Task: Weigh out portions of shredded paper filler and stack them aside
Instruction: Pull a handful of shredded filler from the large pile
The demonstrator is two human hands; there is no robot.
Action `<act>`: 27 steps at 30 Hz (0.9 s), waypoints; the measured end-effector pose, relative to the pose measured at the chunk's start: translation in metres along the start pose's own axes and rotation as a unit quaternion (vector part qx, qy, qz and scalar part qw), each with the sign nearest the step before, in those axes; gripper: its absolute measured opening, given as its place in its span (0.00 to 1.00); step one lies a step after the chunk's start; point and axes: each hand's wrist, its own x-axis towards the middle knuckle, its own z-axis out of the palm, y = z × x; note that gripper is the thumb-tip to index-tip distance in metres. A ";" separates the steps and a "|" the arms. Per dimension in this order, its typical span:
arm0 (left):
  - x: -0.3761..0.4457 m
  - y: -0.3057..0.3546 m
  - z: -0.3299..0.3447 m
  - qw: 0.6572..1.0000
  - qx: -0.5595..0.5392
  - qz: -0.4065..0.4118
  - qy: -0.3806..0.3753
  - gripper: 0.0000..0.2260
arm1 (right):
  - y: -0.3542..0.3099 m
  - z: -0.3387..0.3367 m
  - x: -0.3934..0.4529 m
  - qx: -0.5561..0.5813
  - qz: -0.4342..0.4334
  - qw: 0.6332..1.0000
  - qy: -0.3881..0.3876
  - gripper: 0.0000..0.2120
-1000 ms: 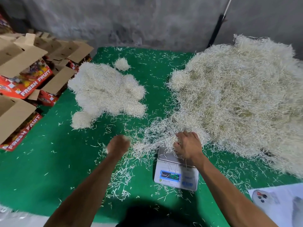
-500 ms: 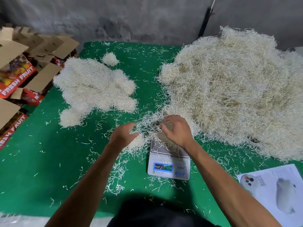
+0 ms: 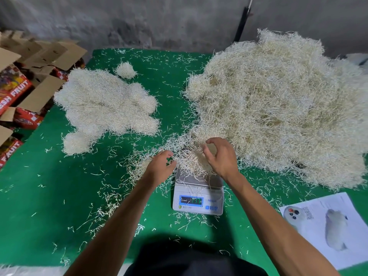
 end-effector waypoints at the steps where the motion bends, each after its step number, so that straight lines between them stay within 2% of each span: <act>1: 0.000 0.001 0.001 1.000 -0.001 -0.002 0.001 0.20 | 0.001 0.000 0.000 0.001 0.001 1.000 -0.003 0.21; 12: 0.001 0.010 0.005 1.000 -0.013 -0.019 0.002 0.19 | 0.014 -0.001 -0.001 -0.011 0.012 0.999 0.030 0.21; 15: 0.000 0.011 0.006 1.000 -0.019 -0.021 0.005 0.18 | 0.018 -0.003 0.000 -0.013 0.032 0.998 0.048 0.25; 18: 0.000 0.013 0.009 0.998 -0.046 -0.035 0.022 0.15 | 0.021 -0.002 -0.002 -0.012 0.088 0.994 0.061 0.31; 20: -0.001 0.019 0.013 0.993 -0.095 -0.055 0.037 0.17 | 0.024 0.000 -0.004 0.005 0.141 0.989 0.036 0.34; 22: -0.001 0.032 0.019 0.978 -0.178 -0.110 0.012 0.25 | 0.019 0.004 -0.008 0.040 0.179 0.983 -0.017 0.37; 25: 0.003 0.054 0.035 0.933 -0.302 -0.192 -0.047 0.27 | -0.003 0.020 -0.022 0.084 0.145 0.981 -0.094 0.37; 27: 0.004 0.066 0.047 0.906 -0.355 -0.223 -0.051 0.28 | -0.023 0.037 -0.033 0.102 0.120 0.979 -0.132 0.38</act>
